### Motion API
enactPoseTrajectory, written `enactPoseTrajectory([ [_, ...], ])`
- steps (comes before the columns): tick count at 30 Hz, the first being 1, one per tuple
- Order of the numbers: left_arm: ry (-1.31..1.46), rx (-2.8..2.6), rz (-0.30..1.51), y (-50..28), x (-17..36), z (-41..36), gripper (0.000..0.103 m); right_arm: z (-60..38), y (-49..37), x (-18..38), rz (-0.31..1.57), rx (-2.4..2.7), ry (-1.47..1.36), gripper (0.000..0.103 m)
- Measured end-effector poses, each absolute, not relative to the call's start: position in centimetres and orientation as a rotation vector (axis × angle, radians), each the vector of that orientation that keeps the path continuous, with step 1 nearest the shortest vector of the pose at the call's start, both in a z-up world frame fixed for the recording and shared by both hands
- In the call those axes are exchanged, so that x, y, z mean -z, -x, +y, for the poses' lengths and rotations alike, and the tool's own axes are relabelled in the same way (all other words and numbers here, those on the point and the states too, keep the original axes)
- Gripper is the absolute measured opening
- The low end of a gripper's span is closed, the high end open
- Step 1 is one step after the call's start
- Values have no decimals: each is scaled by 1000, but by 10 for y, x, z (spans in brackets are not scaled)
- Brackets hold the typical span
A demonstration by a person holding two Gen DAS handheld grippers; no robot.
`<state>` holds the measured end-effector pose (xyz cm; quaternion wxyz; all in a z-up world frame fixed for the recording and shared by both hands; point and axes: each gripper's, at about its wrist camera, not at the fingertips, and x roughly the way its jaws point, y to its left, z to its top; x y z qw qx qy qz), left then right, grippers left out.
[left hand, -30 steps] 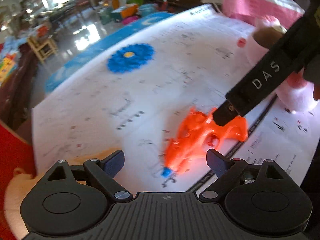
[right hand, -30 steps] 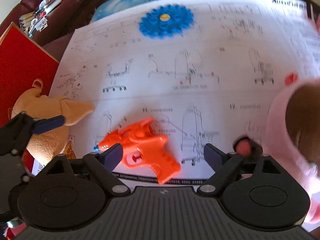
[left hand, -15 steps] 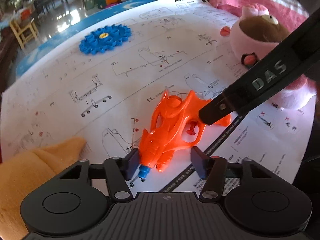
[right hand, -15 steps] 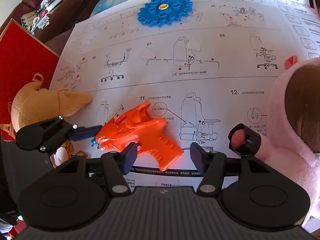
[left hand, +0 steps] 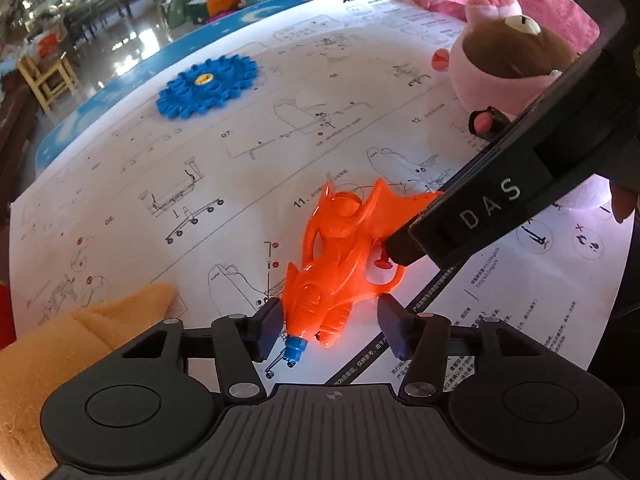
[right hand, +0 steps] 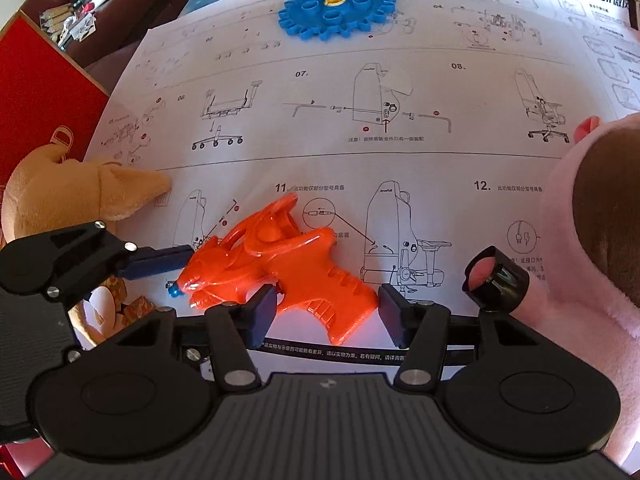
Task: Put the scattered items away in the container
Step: 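Grasp the orange water gun barrel with the left tool while the right tool reaches its grip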
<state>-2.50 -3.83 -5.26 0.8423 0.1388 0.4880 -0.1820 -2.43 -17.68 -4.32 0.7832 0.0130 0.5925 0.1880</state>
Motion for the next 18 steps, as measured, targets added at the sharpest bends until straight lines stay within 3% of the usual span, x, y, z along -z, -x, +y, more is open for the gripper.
enactPoseTrajectory([
  [3,-224,365,1053,22,51,-30,37,-176,24,43,1279,-400,-22,63],
  [12,-88,326,1117,17,46,-13,35,-194,16,43,1379,-417,-256,60],
  [18,12,348,1129,18,42,-5,34,-193,19,44,1385,-418,-268,60],
])
